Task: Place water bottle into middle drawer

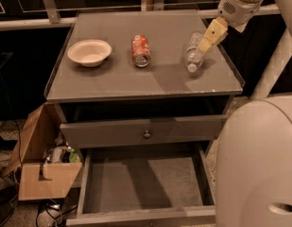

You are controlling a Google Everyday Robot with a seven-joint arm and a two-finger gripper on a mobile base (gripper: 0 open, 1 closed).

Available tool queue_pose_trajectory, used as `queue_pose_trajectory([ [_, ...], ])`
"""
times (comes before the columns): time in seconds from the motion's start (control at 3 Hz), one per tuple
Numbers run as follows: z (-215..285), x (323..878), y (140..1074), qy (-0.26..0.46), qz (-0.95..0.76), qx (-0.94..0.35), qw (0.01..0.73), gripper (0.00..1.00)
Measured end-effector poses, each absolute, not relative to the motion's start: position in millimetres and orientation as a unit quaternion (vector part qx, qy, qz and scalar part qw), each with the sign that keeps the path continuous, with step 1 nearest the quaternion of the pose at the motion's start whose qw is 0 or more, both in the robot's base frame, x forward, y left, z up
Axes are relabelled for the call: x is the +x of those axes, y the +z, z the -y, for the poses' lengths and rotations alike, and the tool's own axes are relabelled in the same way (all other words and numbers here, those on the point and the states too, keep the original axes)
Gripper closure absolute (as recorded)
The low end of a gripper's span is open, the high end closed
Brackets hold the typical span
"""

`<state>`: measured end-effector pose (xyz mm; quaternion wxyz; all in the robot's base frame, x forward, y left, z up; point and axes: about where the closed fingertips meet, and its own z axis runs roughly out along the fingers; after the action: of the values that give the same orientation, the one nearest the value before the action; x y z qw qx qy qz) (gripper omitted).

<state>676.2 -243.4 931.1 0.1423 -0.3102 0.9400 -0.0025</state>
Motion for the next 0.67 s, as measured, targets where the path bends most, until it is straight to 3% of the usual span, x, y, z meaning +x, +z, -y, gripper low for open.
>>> queue_pose_trajectory([
  [0.67, 203, 704, 922, 0.012, -0.953, -0.272, 0.137, 0.00],
])
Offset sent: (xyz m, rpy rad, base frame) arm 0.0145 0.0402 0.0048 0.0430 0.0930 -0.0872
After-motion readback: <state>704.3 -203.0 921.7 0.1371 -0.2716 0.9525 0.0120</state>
